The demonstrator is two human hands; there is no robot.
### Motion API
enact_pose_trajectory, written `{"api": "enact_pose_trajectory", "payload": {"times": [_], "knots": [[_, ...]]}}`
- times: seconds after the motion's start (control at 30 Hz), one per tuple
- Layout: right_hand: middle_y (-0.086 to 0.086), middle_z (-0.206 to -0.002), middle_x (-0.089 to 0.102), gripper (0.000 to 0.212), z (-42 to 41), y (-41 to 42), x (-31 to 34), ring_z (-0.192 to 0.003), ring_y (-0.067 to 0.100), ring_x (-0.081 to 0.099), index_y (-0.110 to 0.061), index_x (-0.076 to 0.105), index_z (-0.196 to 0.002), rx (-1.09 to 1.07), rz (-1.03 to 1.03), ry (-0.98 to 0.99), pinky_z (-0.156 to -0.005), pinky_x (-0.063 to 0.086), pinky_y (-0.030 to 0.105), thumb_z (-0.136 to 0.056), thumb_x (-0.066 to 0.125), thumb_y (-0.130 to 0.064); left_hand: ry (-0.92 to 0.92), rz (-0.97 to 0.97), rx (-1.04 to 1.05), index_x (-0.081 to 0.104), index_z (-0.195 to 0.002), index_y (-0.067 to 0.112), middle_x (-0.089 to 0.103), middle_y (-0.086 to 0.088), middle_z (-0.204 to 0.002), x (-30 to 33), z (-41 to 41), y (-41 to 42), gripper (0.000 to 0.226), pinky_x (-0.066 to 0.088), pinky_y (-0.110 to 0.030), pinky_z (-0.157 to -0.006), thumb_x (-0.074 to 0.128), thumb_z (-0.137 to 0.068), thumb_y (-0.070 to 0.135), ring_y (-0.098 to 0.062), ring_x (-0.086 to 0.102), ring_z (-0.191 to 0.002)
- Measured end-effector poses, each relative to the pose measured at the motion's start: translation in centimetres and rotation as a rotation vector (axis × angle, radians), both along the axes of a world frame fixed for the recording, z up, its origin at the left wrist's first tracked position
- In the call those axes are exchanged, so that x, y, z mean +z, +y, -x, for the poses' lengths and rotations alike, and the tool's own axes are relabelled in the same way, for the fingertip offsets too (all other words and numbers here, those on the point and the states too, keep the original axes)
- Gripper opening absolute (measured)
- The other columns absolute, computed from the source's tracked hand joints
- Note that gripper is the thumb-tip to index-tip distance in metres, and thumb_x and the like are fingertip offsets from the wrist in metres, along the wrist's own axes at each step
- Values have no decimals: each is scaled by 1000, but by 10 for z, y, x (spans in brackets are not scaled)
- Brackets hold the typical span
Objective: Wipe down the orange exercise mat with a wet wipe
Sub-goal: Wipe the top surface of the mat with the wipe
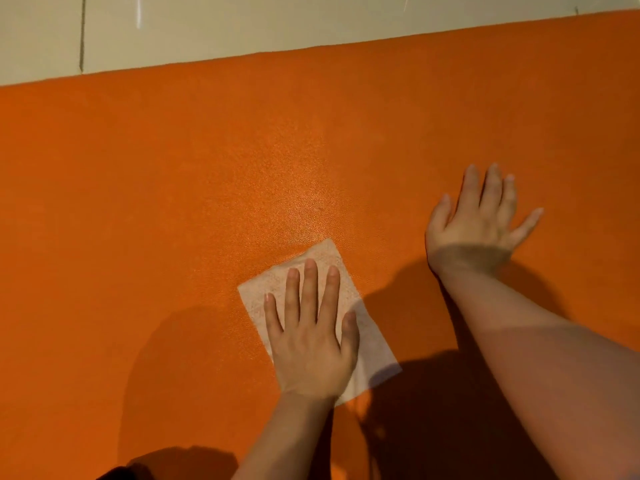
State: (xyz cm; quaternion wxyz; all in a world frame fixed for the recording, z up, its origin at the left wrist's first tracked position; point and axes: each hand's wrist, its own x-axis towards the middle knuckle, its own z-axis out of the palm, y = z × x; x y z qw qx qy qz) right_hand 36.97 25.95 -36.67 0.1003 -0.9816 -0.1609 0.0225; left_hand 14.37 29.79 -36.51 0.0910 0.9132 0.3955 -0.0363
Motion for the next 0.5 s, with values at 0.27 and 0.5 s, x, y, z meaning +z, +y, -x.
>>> {"api": "enact_pose_trajectory", "payload": {"times": [0.27,0.5], "knots": [[9,-159,29,63,-4,-4,-4,-148,28,19,-19,36,-150,3,9,-50,-114,6,66,-92,27,-43,-67,33,-247,16,-156,34,8,3,-164,1,-95,80,57,-6,-47,-119,14,-102,54,-16,0,-151],[12,-157,32,64,-2,-5,-5,-146,29,21,-17,38,-149,-1,-15,-70,-113,6,66,-93,25,-44,-46,68,-182,6,-158,35,-5,5,-166,4,-232,205,58,-11,-49,-120,19,-104,52,-15,-9,-152]]}}
